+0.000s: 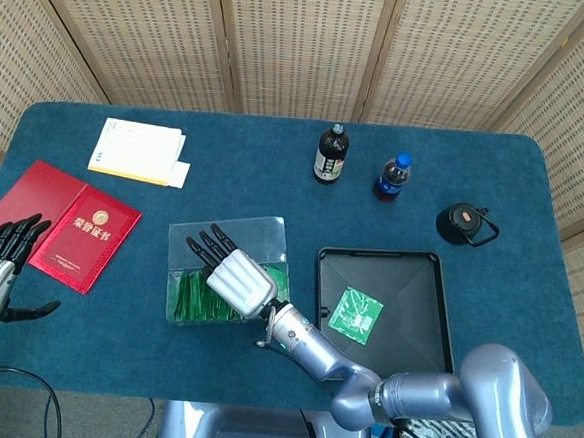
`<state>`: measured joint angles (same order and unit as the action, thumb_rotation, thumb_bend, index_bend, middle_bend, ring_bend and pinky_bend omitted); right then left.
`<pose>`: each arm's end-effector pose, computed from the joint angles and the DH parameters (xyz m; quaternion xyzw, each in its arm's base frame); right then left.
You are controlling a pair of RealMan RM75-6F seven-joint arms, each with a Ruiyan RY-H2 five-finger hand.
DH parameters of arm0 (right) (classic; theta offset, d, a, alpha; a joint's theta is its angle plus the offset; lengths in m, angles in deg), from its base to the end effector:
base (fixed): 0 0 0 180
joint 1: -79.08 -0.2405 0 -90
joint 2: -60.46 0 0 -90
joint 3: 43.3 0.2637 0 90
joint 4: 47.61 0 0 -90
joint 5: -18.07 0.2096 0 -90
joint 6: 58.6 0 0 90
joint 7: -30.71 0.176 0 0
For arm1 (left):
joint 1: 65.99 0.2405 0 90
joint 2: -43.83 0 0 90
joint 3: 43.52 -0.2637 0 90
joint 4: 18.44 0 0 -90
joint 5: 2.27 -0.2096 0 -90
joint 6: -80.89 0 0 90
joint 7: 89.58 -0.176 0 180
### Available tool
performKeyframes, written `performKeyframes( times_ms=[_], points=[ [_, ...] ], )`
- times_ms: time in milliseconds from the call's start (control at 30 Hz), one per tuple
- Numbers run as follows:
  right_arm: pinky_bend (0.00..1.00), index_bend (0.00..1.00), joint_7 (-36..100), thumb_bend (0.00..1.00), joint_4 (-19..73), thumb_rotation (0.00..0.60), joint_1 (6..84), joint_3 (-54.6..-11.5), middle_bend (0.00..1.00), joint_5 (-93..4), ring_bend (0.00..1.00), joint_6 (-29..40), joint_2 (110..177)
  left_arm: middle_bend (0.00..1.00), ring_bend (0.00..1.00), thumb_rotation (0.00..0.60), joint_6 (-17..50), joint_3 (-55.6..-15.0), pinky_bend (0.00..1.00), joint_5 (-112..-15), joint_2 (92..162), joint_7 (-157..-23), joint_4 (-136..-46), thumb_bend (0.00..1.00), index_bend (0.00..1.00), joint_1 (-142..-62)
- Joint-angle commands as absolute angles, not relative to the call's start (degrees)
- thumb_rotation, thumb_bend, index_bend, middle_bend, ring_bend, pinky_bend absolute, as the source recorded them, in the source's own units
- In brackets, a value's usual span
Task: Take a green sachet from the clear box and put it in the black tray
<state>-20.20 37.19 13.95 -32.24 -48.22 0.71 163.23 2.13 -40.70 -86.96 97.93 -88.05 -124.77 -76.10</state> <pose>0.0544 -0.3395 -0.0914 0.8341 -0.0448 0.4112 0.3648 -0.2683 0.2341 0.1777 -0.6147 -0.4233 -0.4058 0.5275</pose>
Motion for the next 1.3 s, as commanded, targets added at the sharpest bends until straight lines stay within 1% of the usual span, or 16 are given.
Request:
performKeyframes(
  times_ms=[33,367,633,933,1300],
  points=[
    [0.07,0.49,-21.2,0.35,36.0,0.6,13.9,-32.4,0.02,-47.6,0.0,0.1,163.8,0.0,0.0,0.6,2.3,-40.7,0.0,-86.9,97.9,-87.9,-124.7,0.06,0.0,-76.2],
    [0.09,0.5,-22.5,0.37,36.0,0.6,14.6,-32.6,0.02,-46.8,0.0,-0.5,163.0,0.0,0.0,0.6,2.6,-40.8,0.0,-86.8,97.9,-87.9,-124.7,0.06,0.0,-76.4],
    [0.09,0.52,-24.4,0.45,36.6,0.6,14.6,-32.7,0.03,-44.8,0.0,-1.7,162.7,0.0,0.0,0.6,2.6,-40.8,0.0,-86.7,98.0,-88.2,-124.7,0.06,0.0,-76.4],
    [0.09,0.52,-29.8,0.46,38.9,0.6,13.6,-32.5,0.03,-38.3,0.0,-3.2,161.9,0.0,0.0,0.6,2.8,-40.8,0.0,-86.4,98.0,-88.2,-124.7,0.06,0.0,-76.5],
    [0.09,0.52,-32.3,0.47,40.0,0.6,12.6,-33.0,0.04,-35.4,0.0,-2.5,161.6,0.0,0.0,0.6,2.8,-40.7,0.0,-86.4,97.9,-88.1,-124.7,0.06,0.0,-76.5]
  ],
)
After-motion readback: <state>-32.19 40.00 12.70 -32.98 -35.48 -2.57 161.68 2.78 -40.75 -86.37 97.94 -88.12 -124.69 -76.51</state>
